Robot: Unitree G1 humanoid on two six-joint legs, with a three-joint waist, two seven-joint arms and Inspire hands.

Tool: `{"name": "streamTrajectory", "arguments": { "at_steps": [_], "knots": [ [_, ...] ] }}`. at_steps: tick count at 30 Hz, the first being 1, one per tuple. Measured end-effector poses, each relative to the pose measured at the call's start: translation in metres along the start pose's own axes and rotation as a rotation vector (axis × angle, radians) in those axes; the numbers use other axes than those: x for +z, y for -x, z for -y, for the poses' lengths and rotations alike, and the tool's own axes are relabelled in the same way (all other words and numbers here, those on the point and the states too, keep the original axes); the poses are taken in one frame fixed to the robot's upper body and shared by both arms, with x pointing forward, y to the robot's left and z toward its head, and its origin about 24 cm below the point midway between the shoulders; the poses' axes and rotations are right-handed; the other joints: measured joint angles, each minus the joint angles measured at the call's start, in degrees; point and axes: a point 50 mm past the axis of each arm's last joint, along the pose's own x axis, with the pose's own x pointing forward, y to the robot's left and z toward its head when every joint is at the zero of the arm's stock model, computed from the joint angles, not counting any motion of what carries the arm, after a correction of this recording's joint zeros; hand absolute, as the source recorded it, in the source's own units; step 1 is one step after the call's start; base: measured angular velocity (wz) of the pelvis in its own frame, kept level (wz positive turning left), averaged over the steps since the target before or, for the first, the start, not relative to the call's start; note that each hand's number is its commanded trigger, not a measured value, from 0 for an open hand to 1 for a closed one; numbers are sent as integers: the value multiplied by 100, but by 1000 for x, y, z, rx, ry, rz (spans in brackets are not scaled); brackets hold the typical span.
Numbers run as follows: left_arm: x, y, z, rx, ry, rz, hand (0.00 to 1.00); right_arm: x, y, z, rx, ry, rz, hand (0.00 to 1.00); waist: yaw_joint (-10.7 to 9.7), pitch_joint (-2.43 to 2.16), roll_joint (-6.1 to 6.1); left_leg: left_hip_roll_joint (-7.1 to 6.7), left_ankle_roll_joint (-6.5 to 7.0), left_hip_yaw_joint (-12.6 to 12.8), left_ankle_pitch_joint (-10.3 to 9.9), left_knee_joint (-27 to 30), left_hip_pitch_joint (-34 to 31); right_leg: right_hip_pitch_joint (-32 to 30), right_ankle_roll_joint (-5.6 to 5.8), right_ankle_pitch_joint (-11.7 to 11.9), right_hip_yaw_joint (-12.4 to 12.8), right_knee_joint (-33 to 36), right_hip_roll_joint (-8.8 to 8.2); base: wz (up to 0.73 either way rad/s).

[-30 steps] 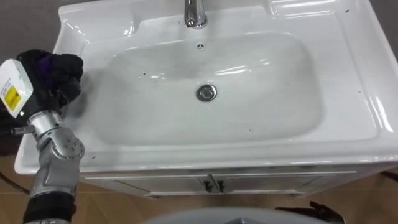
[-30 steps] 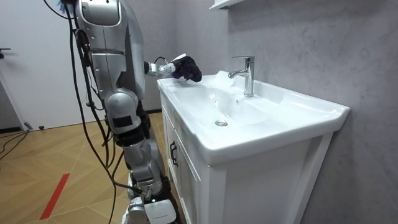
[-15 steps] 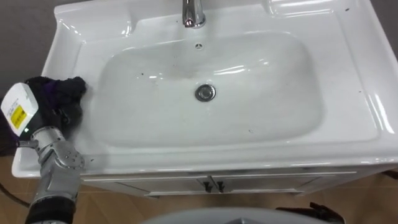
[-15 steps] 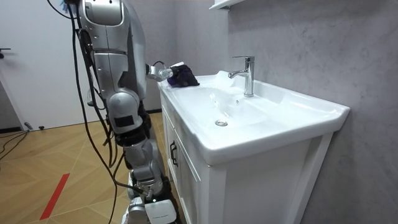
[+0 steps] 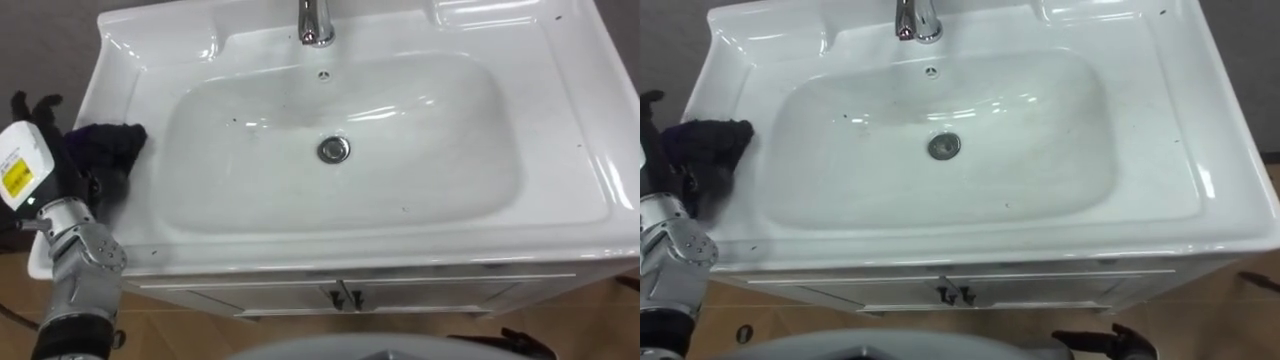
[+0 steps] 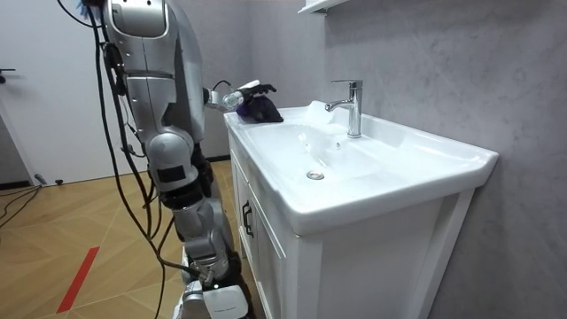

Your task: Wipe basin

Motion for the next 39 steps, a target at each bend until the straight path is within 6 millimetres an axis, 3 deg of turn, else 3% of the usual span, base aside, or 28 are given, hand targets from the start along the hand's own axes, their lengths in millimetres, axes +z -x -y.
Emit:
{"name": "streamTrajectory", "arguments": {
  "at_steps": [17, 20, 22, 25, 34, 39],
  "knots": [
    [-2, 1, 0, 27, 59, -45, 0, 1, 0, -1, -4, -40, -7, 0, -85, 3, 51, 1, 0, -46, 0, -1, 2, 27, 0, 0, -25, -2, 5, 1],
    [-2, -1, 0, 11, 142, -94, 0, 3, -1, -1, -2, -32, -3, 0, -132, 9, 52, 1, 0, -64, 0, -1, -8, 29, 0, 0, -55, -3, 4, 3],
    [2, -5, -1, 10, 218, -119, 0, 4, -1, -2, -1, -32, -1, 0, -136, 50, 8, 0, 0, -64, 0, -1, -6, 43, 0, 0, -79, -5, 5, 6],
    [10, -10, -6, 27, 351, -140, 0, 5, -1, -2, -1, -32, 4, 0, -114, 69, 16, 0, 0, -43, 0, 14, -40, -37, 0, 0, -51, -6, 5, -1],
    [20, -20, -28, 110, 719, -184, 0, 9, -1, -3, 0, -23, 39, 0, -40, 61, -24, -4, 1, -44, 0, 8, -28, -50, 2, 1, -6, -6, 1, -3],
    [20, -20, -28, 110, 790, -203, 0, 10, -1, -3, 2, -22, 45, 0, 26, 30, -76, -4, 0, -44, -1, -2, -2, -34, 2, 1, 14, -9, -1, -3]
  ]
}}
